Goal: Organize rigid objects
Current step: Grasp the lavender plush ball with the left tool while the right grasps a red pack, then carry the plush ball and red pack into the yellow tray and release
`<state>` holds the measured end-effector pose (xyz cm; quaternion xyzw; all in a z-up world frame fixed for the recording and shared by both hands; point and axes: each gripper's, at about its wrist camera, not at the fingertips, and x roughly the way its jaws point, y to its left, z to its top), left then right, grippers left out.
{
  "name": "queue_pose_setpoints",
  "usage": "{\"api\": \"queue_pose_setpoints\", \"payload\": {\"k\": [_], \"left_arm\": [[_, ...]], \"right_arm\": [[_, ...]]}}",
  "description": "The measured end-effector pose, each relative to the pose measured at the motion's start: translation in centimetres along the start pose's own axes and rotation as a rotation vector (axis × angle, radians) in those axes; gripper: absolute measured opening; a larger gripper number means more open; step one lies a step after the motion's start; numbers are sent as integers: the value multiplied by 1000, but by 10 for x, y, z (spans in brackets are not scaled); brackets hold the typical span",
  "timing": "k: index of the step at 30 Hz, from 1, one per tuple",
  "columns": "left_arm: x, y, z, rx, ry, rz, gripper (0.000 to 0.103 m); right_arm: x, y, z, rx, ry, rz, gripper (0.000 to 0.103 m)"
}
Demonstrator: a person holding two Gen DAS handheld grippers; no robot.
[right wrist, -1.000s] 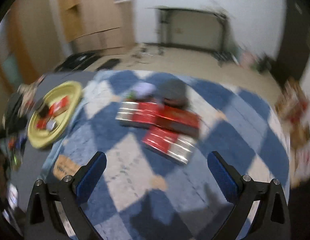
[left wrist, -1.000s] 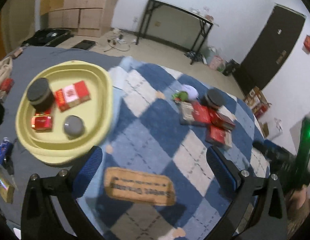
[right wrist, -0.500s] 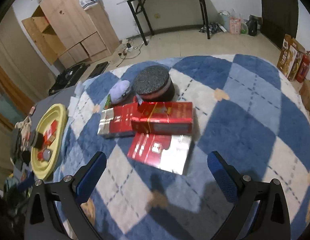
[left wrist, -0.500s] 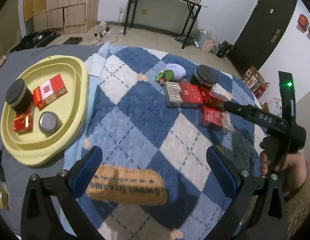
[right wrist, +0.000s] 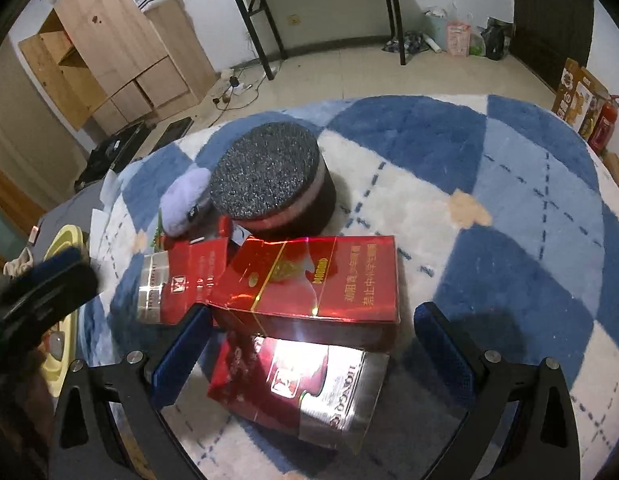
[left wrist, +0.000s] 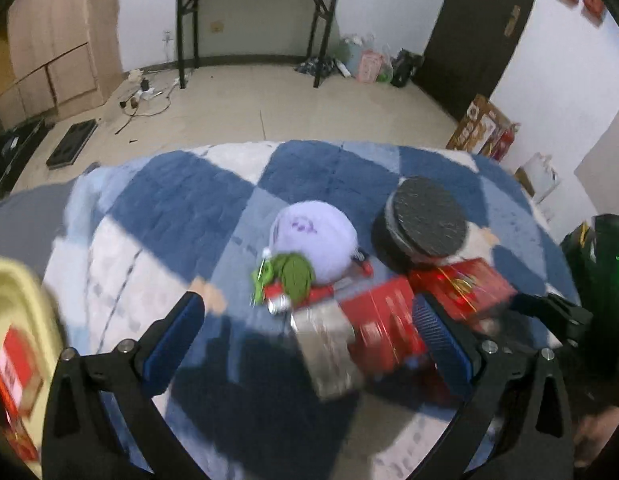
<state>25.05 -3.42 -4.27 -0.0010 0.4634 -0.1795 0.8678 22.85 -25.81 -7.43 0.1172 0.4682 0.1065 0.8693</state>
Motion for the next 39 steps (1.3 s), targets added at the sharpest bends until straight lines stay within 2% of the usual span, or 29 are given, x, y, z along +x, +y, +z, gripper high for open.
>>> {"api": "queue_pose_setpoints", "payload": {"k": [7,12,13,15,16,18,23,27,33,36,39], "left_arm": [[49,-1,21,63,39,40,103],[56,4,31,53,35,29,102],[57,5,33,51,36,26,98],[60,3,35,53,46,25,79],[62,2,33,54,55,37,67],[62,-1,31,60,55,49,58],[55,-1,25,47,36,50,56],[36,8,24,-9,4,49,56],[-7,17,20,-27,-43,59,56],[-38,23,11,-48,-67,71,56],[-84,30,-9,-72,-101,122,56]], "right_arm": [[12,-3,4,48,16,46,103],[9,0,6,97,26,41,103],[9,0,6,101,24,37,103],[9,6,7,88,19,8,103],[10,8,7,77,20,0,103],[16,11,6,70,28,-2,103],[20,9,3,56,9,-29,99],[11,4,4,40,-23,-32,98],[0,-5,1,45,-25,-32,97],[-15,-6,-4,55,-47,-18,97],[-36,-3,-10,54,-79,15,97]]}}
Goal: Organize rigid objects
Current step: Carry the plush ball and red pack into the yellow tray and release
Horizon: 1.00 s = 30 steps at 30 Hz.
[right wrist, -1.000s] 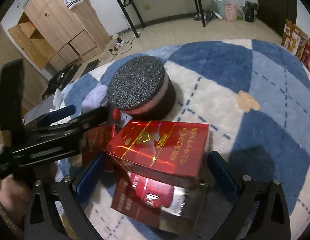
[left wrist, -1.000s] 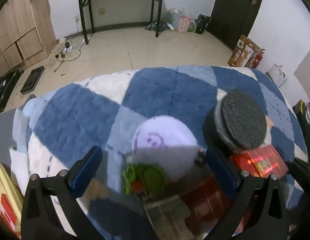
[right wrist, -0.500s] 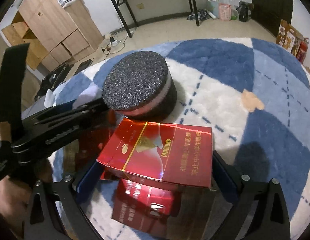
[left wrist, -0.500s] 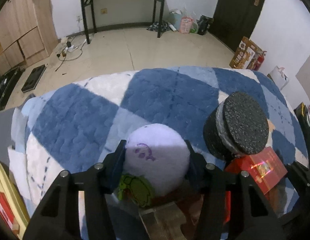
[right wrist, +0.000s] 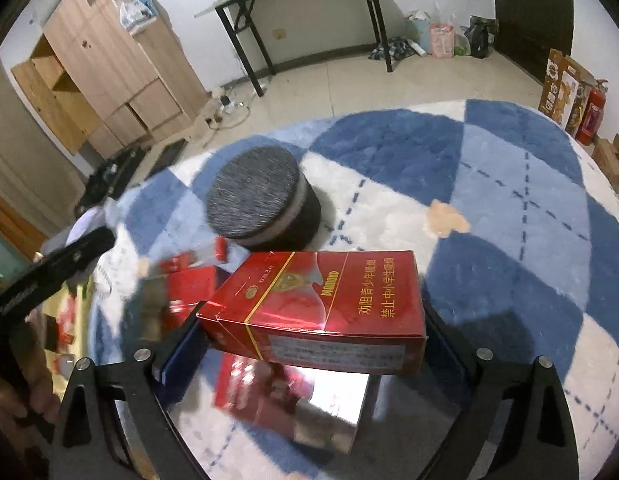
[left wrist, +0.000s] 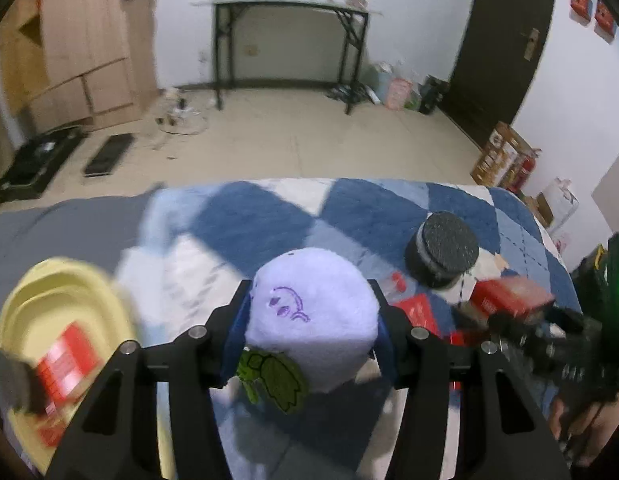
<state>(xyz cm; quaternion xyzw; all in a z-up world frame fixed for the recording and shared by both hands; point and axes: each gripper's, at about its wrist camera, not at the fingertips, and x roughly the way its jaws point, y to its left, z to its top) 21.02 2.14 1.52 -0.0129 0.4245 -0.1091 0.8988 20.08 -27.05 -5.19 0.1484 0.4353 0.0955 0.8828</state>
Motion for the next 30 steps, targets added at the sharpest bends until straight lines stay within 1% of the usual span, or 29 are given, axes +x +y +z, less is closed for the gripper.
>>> {"api": "queue_pose_setpoints", "payload": {"k": [1,3,4,5,7,8,9,11,14,16,18,19,20,21,22,24,26,28,30], "left_arm": [[-15,5,-5,-19,-6,7,56],[-52,26,-17,-113,-27,10,56],[-65,32,-21,-140,-29,17,56],[-84,39,-27,-157,-42,52,56],[-114,45,-37,-155,-70,127,56],[-129,47,-44,-163,-73,150,56],[-144,49,-51,-182,-78,159,56],[-165,49,-60,-199,-86,152,56],[-188,50,-77,-192,-117,170,56],[-193,59,-92,-189,-111,181,56],[-191,78,-105,-231,-107,166,56],[-184,91,-112,-271,-78,132,56],[-176,104,-119,-310,-37,118,56],[-169,114,-125,-319,-6,144,56],[-161,122,-129,-293,16,189,56],[-147,134,-134,-276,50,235,56],[-132,151,-136,-285,71,240,56],[-118,170,-140,-334,84,239,56],[-104,193,-147,-376,98,247,56]], "right_arm": [[-10,5,-2,-17,-22,12,97],[-27,11,-3,-43,-62,56,97],[-37,18,-4,-59,-82,82,97],[-47,24,-5,-79,-100,107,97],[-64,39,-9,-119,-139,146,97],[-72,47,-12,-142,-155,160,97],[-78,52,-15,-161,-163,173,97],[-89,64,-24,-201,-176,206,97],[-98,77,-38,-257,-172,226,97],[-97,84,-47,-292,-159,228,97],[-94,94,-56,-333,-138,225,97],[-91,102,-59,-355,-128,222,97],[-89,111,-62,-381,-121,226,97],[-86,119,-64,-408,-114,235,97],[-83,130,-68,-437,-107,244,97],[-75,149,-67,-477,-92,257,96],[-63,176,-66,-510,-68,281,96],[-46,200,-64,-537,-41,301,96],[-20,233,-65,-580,-5,307,96]]}}
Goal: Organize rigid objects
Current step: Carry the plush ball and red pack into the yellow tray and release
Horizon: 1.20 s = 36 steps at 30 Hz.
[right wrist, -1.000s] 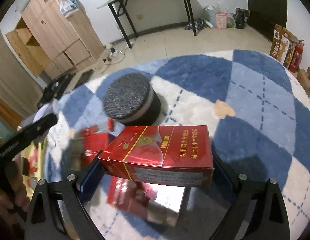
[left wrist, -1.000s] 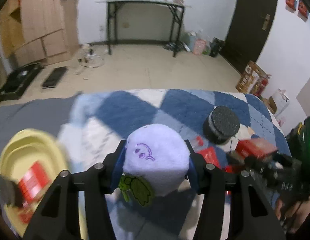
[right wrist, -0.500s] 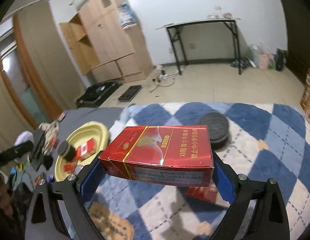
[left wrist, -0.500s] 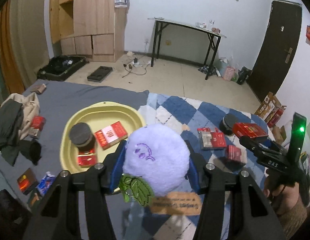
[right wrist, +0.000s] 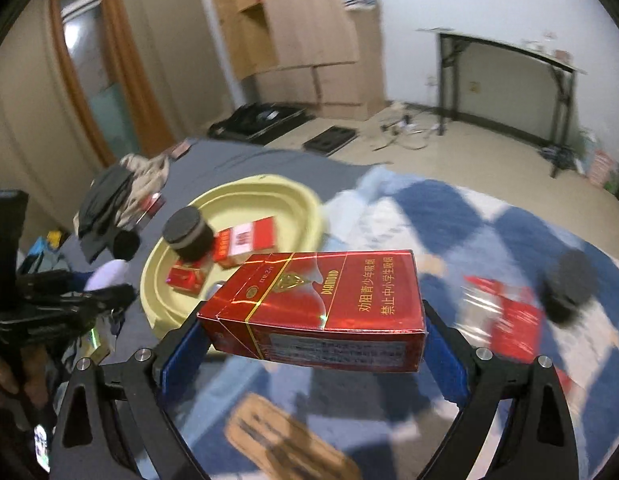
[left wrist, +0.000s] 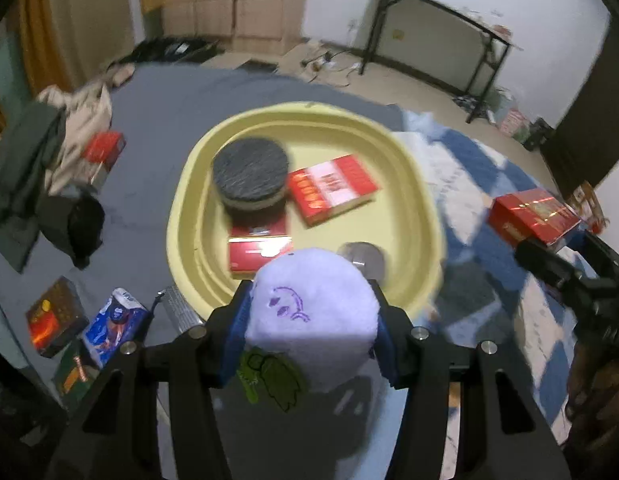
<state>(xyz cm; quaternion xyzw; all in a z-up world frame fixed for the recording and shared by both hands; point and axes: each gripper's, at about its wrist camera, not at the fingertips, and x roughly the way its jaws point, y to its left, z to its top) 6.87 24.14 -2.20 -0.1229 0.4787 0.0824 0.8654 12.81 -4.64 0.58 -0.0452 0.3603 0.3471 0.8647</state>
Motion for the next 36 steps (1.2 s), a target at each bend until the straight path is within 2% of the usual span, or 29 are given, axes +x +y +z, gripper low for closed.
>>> {"api": "queue_pose_setpoints", "payload": {"k": [3,7,10,15,18,21,22,23,24,26,29,32,33,36], "left_arm": [[20,26,-2,-75,-8,-8,56],[44,40,-5,-135,42,-76,56],[47,42,-6,-124,6,-91,56],[61,46,-3,-150,6,-118,56],[62,46,-4,-150,-2,-117,56],[59,47,-3,-171,1,-125,63],[58,48,-2,-184,4,-137,68],[53,49,-2,-201,1,-156,78],[51,49,1,-206,-1,-159,81],[40,45,2,-195,-23,-154,96],[13,30,4,-148,-66,-174,103],[-11,16,4,-137,-90,-152,103],[-21,10,3,-148,-103,-149,103],[-51,-8,-2,-243,-166,-220,103]], "right_arm": [[55,16,20,-34,69,22,96],[105,40,46,-71,87,36,96],[140,45,61,-110,103,-3,96],[195,51,68,-132,170,-11,96],[211,52,67,-130,177,-13,96],[218,53,66,-120,180,2,96],[217,52,66,-117,178,13,97],[215,51,67,-111,171,24,97],[207,50,65,-106,163,26,98],[188,45,63,-69,146,33,101],[150,26,58,1,102,51,103],[107,11,52,20,51,45,103],[92,6,49,21,35,37,103],[44,-16,36,54,-2,12,103]]}}
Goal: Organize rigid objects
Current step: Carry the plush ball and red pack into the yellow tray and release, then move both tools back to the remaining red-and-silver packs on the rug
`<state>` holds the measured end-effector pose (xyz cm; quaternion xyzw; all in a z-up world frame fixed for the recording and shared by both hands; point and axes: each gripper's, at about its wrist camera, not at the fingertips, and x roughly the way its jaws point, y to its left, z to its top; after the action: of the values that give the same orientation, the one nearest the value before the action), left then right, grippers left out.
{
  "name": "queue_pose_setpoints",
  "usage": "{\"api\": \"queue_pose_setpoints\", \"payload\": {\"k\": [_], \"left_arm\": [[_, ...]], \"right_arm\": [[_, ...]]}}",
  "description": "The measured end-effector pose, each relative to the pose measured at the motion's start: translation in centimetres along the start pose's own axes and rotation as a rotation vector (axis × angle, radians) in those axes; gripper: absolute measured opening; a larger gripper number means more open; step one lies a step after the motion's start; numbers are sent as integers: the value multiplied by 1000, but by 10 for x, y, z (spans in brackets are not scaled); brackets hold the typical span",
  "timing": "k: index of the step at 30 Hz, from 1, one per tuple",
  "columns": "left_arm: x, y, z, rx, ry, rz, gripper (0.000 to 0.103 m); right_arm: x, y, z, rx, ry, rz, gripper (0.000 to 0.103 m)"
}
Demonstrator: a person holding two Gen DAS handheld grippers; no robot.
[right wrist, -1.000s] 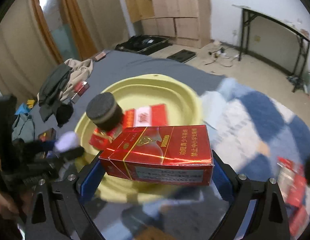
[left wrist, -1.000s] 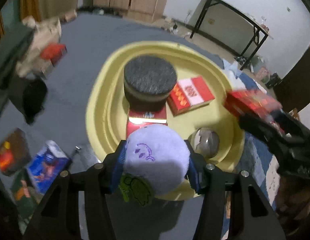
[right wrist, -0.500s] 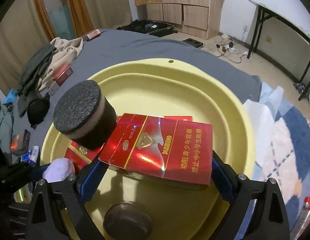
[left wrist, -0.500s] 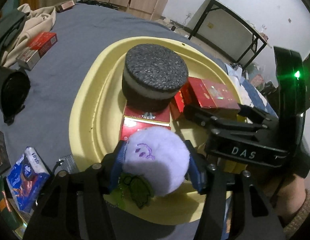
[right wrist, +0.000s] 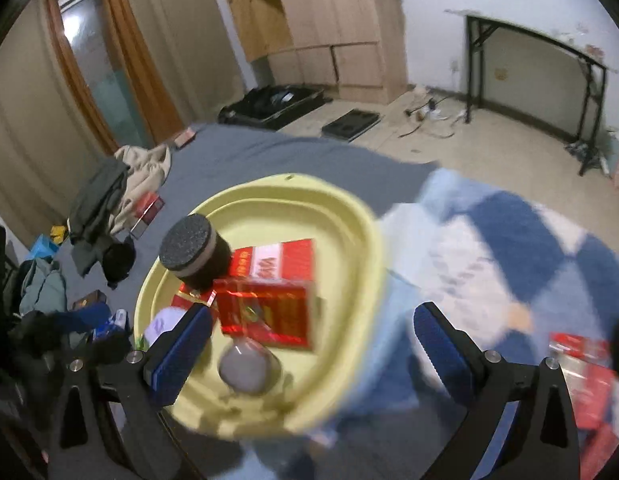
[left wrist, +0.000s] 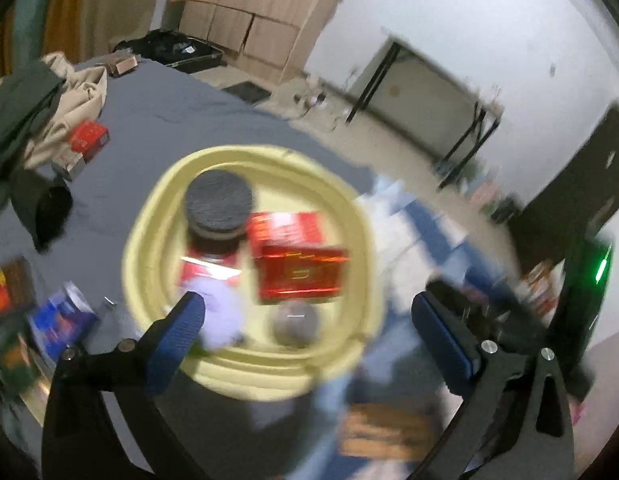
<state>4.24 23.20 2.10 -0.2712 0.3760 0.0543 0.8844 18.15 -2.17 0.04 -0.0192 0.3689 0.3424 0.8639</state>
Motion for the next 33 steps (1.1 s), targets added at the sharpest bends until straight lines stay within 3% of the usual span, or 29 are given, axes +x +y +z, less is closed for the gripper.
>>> {"api": "queue_pose_setpoints", "payload": {"k": [3,8,13,17,20,22,28,33], "left_arm": [[-10,-32,-10,-60,-37,-83,103],[-14,-71,-26,77,-49,-11,103],[-8,-79,-33,108,-15,-28,103],[-11,-87,-38,140,-28,-26,103],[-8,-88,-40,155,-12,-31,103],[-4,-88,-43,164,1,-22,103],[21,-100,-52,173,81,-68,103],[65,-141,-66,247,189,-84,103]], "right_arm": [[-51,-26,-24,94,-28,-25,103],[-130,-71,-77,149,-36,-165,103],[-169,-90,-118,172,-42,-263,103],[-176,-97,-138,223,-56,-295,103],[-176,-98,-133,262,-60,-266,103],[-173,-99,-131,227,-60,-296,103],[-151,-112,-133,185,-15,-339,103],[-123,-130,-130,183,39,-337,103]]}}
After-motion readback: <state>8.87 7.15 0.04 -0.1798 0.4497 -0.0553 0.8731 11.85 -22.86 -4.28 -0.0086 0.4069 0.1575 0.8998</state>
